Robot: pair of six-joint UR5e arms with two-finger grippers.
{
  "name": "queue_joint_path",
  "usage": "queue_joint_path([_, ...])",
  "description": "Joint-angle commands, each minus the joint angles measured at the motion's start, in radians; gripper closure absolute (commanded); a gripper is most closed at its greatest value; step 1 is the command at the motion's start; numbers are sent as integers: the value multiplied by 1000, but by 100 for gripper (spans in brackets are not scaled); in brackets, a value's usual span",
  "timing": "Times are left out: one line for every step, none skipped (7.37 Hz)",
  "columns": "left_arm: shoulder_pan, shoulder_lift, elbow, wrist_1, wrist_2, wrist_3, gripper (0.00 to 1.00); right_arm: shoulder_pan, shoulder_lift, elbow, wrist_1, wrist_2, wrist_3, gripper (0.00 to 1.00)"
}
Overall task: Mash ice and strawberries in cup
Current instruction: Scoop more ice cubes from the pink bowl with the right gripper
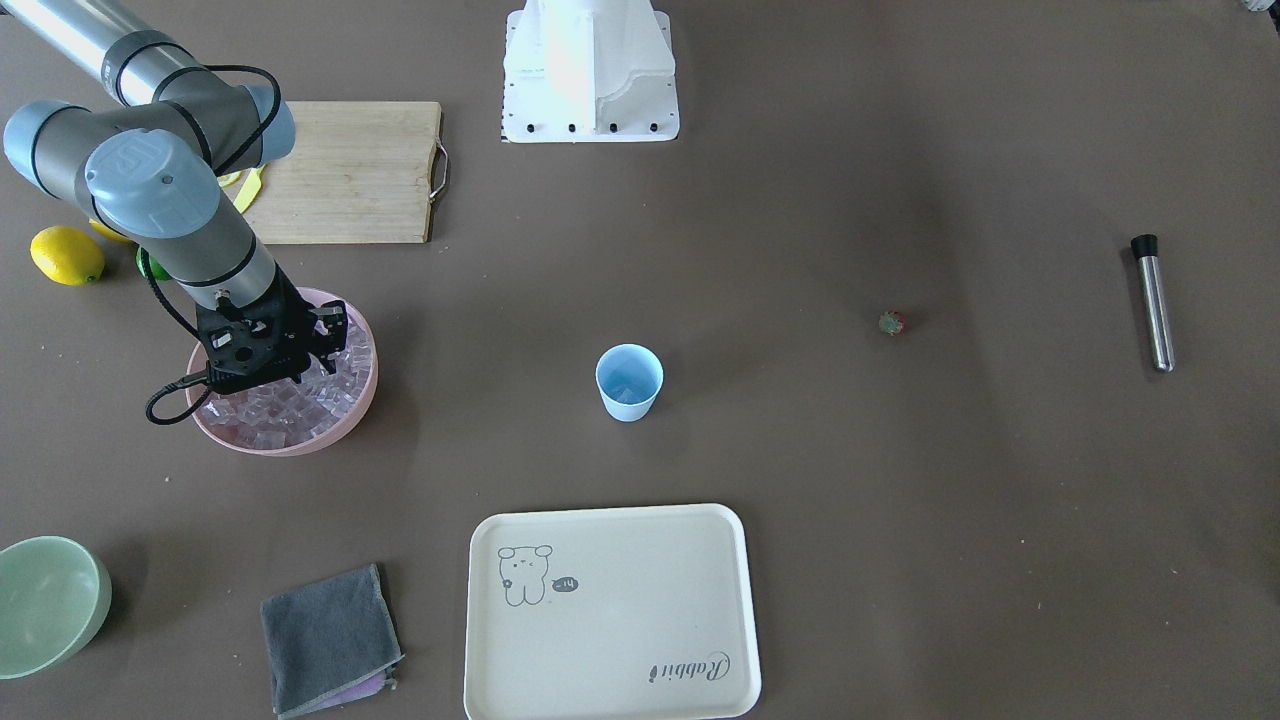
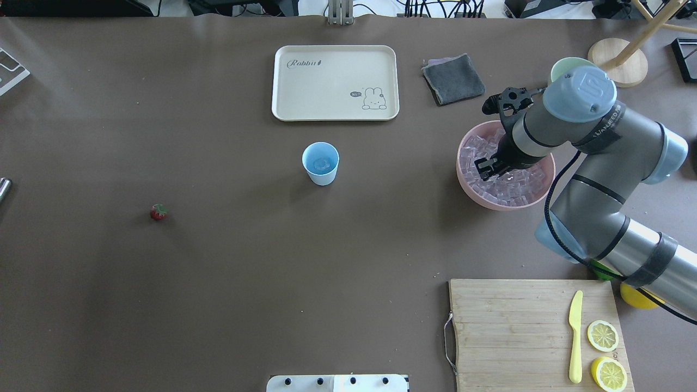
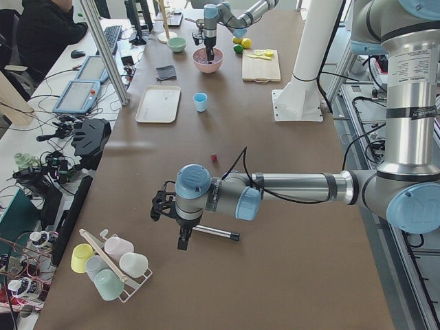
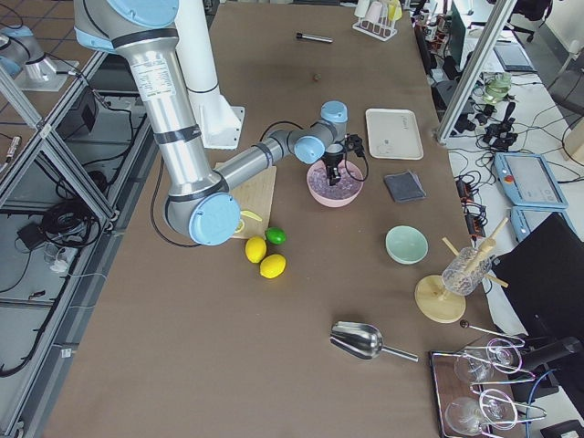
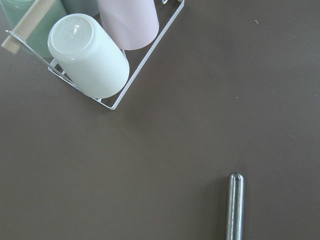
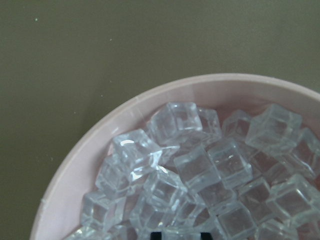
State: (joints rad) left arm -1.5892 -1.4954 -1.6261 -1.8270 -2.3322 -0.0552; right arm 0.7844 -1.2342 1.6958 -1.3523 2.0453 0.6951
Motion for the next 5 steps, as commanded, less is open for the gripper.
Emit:
queue_joint_path([0,0,2,0,-1,0,1,10,5,2,-7,4,-19,96])
queue_joint_path([0,0,3,0,1,0,1,19,12,2,-8,6,-19,98])
queue_joint_path([0,-3,3,0,1,0,1,33,47,1,-19,6,-17,98])
queue_joint_path([0,-5,3,0,-1,0,1,41,118,4,-77,4,-2,98])
queue_joint_path([0,-2,0,0,-1,0,1,39,209,1,-173,3,10,99])
